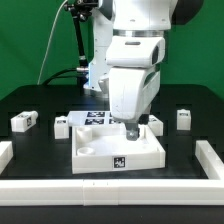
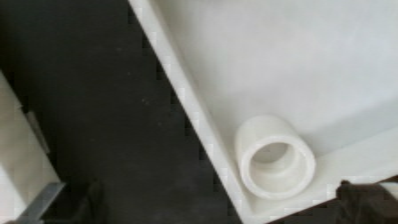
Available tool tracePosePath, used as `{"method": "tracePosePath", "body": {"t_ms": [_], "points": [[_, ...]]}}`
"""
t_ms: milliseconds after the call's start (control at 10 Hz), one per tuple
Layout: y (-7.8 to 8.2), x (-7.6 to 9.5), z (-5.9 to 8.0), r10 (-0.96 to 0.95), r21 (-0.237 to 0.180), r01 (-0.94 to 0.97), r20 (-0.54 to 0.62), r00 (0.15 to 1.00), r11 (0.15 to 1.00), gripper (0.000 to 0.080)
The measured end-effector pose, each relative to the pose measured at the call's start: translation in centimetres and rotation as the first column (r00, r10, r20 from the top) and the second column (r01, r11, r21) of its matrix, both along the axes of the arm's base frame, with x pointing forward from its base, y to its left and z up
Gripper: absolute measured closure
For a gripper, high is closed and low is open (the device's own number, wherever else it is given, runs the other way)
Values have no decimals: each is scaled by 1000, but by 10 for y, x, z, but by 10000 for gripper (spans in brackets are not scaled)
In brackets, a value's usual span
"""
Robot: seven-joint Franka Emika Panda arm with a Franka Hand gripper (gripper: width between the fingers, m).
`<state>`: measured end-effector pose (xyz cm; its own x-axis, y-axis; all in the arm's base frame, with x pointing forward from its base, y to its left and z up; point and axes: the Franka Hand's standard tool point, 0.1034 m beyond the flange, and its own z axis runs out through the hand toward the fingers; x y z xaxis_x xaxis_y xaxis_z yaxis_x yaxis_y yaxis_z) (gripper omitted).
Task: Assemble one leg
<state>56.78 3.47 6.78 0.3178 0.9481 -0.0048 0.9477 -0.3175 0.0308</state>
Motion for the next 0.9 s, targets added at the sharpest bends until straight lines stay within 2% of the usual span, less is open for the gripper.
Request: {"method": "tracePosePath", "body": {"t_ms": [400, 700, 800, 900], "points": [[0, -1, -2, 8, -1, -8, -1, 1000, 1000, 150], [-4, -46, -4, 256, -21, -256, -14, 967, 966, 150], [-13, -62, -4, 352, -19, -353, -32, 935, 935, 150], [-21, -75, -3, 331, -19, -332, -12, 943, 943, 150]]}}
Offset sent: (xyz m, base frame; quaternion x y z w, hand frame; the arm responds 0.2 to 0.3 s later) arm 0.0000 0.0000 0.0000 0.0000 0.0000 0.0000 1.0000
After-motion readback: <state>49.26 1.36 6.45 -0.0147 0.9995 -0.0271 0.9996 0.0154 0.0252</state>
